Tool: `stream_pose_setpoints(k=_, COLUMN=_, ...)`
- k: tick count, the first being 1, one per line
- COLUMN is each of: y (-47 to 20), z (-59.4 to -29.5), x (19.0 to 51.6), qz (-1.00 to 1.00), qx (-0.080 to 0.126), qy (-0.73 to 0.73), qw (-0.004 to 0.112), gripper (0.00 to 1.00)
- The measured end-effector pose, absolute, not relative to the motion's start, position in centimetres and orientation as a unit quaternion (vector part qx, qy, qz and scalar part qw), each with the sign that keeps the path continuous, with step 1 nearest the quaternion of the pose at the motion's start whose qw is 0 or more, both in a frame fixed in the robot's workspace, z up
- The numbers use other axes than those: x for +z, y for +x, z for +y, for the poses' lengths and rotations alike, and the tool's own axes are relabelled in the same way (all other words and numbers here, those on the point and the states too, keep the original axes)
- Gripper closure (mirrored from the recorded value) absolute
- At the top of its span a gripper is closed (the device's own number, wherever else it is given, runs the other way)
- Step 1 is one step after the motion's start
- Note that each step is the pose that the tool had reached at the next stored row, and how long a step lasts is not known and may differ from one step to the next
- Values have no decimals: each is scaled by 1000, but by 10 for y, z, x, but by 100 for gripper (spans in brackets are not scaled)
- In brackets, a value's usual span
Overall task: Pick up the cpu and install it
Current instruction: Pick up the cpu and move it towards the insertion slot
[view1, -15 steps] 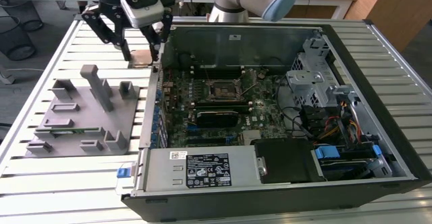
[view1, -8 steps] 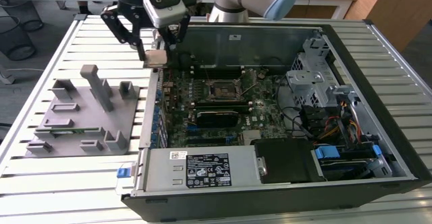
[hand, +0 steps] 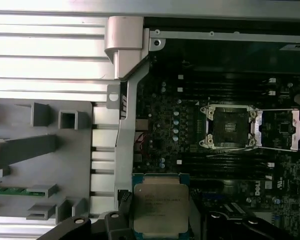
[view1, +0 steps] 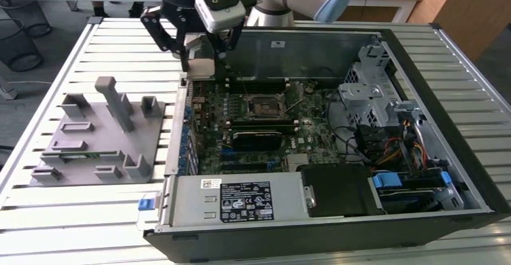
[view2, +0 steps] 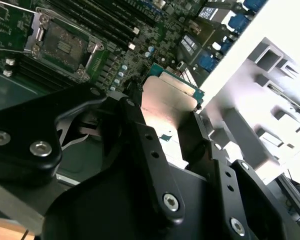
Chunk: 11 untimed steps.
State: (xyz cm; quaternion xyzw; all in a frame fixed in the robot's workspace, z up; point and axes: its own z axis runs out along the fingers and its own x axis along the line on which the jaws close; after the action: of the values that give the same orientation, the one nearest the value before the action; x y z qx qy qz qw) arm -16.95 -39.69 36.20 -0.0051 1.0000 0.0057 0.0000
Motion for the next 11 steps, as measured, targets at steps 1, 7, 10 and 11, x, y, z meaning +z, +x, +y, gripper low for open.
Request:
stream_pose_setpoints(k=1, y=-166, z=-397, x=362, qz=1000, qx=6, qy=-5, qw=0, gripper=47)
stream_pose_setpoints(k=7, y=-150, z=-397, x=362, qz=1000, qx=6, qy=-5, qw=0, gripper=47)
stream_pose_setpoints(k=10, y=-144, z=-396, x=362, qz=1000, qx=6, qy=-5, qw=0, gripper=47)
stream_pose_setpoints(k=11, y=-142, z=-396, x=362, qz=1000, qx=6, qy=-5, qw=0, gripper=47)
